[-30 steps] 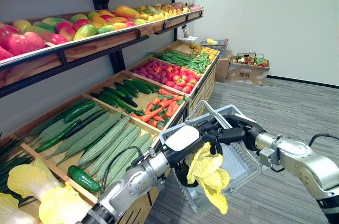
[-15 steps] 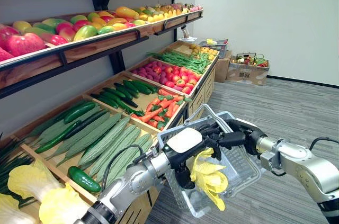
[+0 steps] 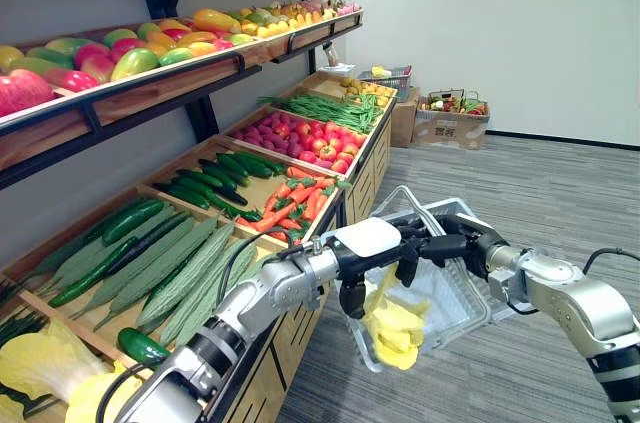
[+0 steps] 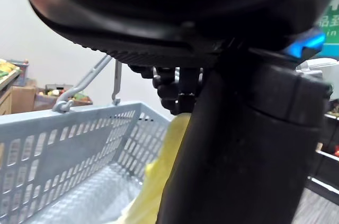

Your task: Pick vegetable in the basket

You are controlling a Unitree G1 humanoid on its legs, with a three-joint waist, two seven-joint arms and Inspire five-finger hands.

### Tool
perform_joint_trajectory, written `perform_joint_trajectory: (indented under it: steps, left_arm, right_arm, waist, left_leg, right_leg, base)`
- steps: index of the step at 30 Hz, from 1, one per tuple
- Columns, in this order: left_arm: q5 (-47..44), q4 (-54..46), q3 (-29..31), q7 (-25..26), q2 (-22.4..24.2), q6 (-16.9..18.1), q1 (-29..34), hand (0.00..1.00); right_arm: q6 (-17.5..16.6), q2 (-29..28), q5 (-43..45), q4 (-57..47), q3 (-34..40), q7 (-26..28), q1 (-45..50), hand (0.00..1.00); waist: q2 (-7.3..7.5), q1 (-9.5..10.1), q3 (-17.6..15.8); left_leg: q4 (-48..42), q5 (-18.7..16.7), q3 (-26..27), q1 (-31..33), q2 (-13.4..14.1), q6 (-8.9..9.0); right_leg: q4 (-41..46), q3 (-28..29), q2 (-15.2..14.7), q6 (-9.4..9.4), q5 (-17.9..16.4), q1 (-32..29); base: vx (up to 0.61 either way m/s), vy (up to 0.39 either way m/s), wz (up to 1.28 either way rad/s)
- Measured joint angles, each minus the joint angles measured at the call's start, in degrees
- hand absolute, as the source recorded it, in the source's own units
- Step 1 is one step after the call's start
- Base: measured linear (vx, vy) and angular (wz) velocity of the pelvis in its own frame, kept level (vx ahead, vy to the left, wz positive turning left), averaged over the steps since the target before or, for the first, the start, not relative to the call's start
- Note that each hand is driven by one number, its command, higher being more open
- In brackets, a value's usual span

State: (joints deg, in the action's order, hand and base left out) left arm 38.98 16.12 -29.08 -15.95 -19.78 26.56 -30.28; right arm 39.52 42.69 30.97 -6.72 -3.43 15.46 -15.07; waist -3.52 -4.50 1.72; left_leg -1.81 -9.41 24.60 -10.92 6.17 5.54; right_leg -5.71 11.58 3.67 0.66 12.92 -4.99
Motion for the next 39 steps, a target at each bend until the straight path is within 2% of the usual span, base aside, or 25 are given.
perform_joint_trajectory:
  steps: [3,9,12,17,20,23,25,26,27,29,33,37,38,39]
  left_arm:
    - [0.0,0.0,-0.3,-2.5,0.0,-0.9,-2.4,1.0]
    - [0.0,-0.9,-3.4,-4.8,-0.1,-5.5,-5.7,1.0]
    - [0.0,-2.3,-4.0,-6.8,-0.1,-7.4,-6.0,1.0]
    - [-1.2,-3.7,-6.2,-8.7,-2.1,-8.6,-6.0,1.0]
    - [-4.8,-5.2,-6.6,-11.2,-3.3,-10.7,-6.0,1.0]
    - [-10.6,-10.4,-6.6,-14.7,-7.1,-14.6,-6.4,1.0]
    - [-18.7,-15.8,-6.5,-18.8,-12.1,-19.7,-8.4,1.0]
    - [-20.6,-17.2,-6.4,-19.7,-13.3,-21.1,-9.1,1.0]
    - [-25.1,-21.1,-3.8,-21.5,-16.3,-24.7,-10.0,1.0]
    - [-28.5,-23.1,-0.9,-22.3,-17.7,-26.8,-10.3,1.0]
    - [-35.4,-28.5,3.3,-22.3,-23.9,-27.4,-11.0,1.0]
    - [-39.9,-32.7,8.1,-19.3,-28.9,-26.8,-11.2,1.0]
    - [-38.1,-32.3,11.3,-15.9,-30.7,-27.2,-10.7,1.0]
    - [-36.4,-29.4,17.0,-11.4,-33.8,-28.2,-9.4,1.0]
  right_arm:
    - [0.0,0.0,0.0,0.7,0.2,-0.1,-0.9,0.0]
    - [0.3,-0.1,-1.6,1.3,0.1,-0.6,-1.7,0.0]
    - [3.1,-0.1,-1.2,1.3,0.0,-0.6,-2.7,0.0]
    - [7.3,-0.1,0.6,1.2,-0.8,-0.7,-2.7,0.0]
    - [7.7,-0.1,0.8,0.9,-1.7,-0.8,-2.7,0.0]
    - [7.7,-0.1,3.0,-0.4,-1.7,-0.8,-2.8,0.0]
    - [7.6,-0.1,5.3,-2.4,-1.6,-0.8,-2.8,0.0]
    - [7.6,-0.1,5.4,-3.2,-1.6,-0.8,-2.8,0.0]
    - [7.5,-0.1,8.0,-5.4,-1.6,-0.6,-2.8,0.0]
    - [6.8,-0.1,10.8,-6.9,-1.6,-0.3,-2.8,0.0]
    - [6.2,-0.1,15.7,-10.2,1.9,0.3,-2.8,0.0]
    - [4.0,0.0,21.0,-11.3,4.9,1.7,-2.8,0.0]
    - [4.0,0.1,21.4,-11.5,6.1,3.4,-2.7,0.0]
    - [4.0,0.5,22.3,-11.8,7.0,4.6,-2.0,0.0]
  waist:
    - [-0.3,0.03,-0.7]
    - [-0.81,0.5,-1.5]
    - [-0.8,0.84,-1.5]
    - [-0.8,1.31,-1.5]
    - [-0.82,1.39,-1.5]
    - [-0.9,1.69,-1.4]
    - [-1.0,2.44,-1.3]
    - [-1.06,2.91,-1.3]
    - [-1.36,3.74,-1.1]
    - [-1.69,4.51,-0.9]
    - [-2.55,6.64,0.1]
    - [-2.95,8.82,1.1]
    - [-3.0,9.2,1.1]
    - [-3.02,9.08,1.1]
  left_leg:
    - [0.0,0.0,-0.1,0.0,-0.1,-0.21]
    - [-0.1,0.2,-0.3,0.2,-0.4,-0.51]
    - [-0.2,0.2,-0.4,0.2,-0.5,-0.54]
    - [-0.4,0.3,-0.3,0.3,-0.5,-0.7]
    - [-0.5,0.4,-0.3,0.7,-0.4,-0.7]
    - [-0.6,0.5,-0.7,0.9,-0.2,-0.59]
    - [-0.9,0.7,-2.0,1.1,0.0,-0.56]
    - [-1.0,0.7,-2.1,1.2,0.1,-0.54]
    - [-1.5,0.7,-3.4,1.8,0.3,-0.52]
    - [-1.6,0.7,-4.7,1.9,0.5,-0.5]
    - [-1.6,0.7,-7.2,2.0,0.5,-0.48]
    - [-1.4,0.7,-8.8,2.5,0.5,-0.49]
    - [-1.4,0.7,-9.3,2.7,0.5,-0.49]
    - [-1.3,0.7,-9.4,2.8,0.5,-0.49]
  right_leg:
    - [-0.1,-0.1,-0.3,0.03,0.0,0.1]
    - [0.0,-0.5,-0.5,0.29,0.2,0.1]
    - [0.0,-0.5,-0.4,0.37,0.3,0.1]
    - [-0.2,-0.5,-0.4,0.51,0.3,0.1]
    - [-0.2,-0.6,-0.4,0.69,0.2,0.1]
    - [-0.2,-1.1,-0.4,0.67,0.1,0.1]
    - [-0.2,-2.4,-0.7,0.57,-0.1,0.2]
    - [-0.2,-2.6,-0.8,0.55,-0.1,0.2]
    - [-0.2,-3.9,-1.1,0.44,-0.4,0.4]
    - [-0.2,-5.1,-1.3,0.43,-0.8,0.9]
    - [-0.1,-7.8,-1.7,0.24,-2.0,2.0]
    - [0.1,-9.6,-2.2,0.44,-2.6,2.2]
    - [0.1,-9.9,-2.4,0.29,-2.5,2.3]
    - [0.1,-10.1,-2.4,0.3,-2.5,2.2]
  base:
    - [-0.02,0.004,0.02]
    - [-0.03,0.001,0.03]
    - [-0.01,-0.002,0.0]
    - [-0.04,-0.011,0.0]
    - [-0.04,-0.014,0.02]
    - [-0.02,-0.01,0.09]
    - [-0.02,-0.027,0.25]
    - [-0.03,-0.037,0.37]
    - [-0.03,-0.031,0.33]
    - [-0.03,-0.024,0.38]
    - [0.0,0.009,0.39]
    - [0.02,0.029,0.23]
    - [0.02,0.049,0.16]
    - [0.02,0.055,0.13]
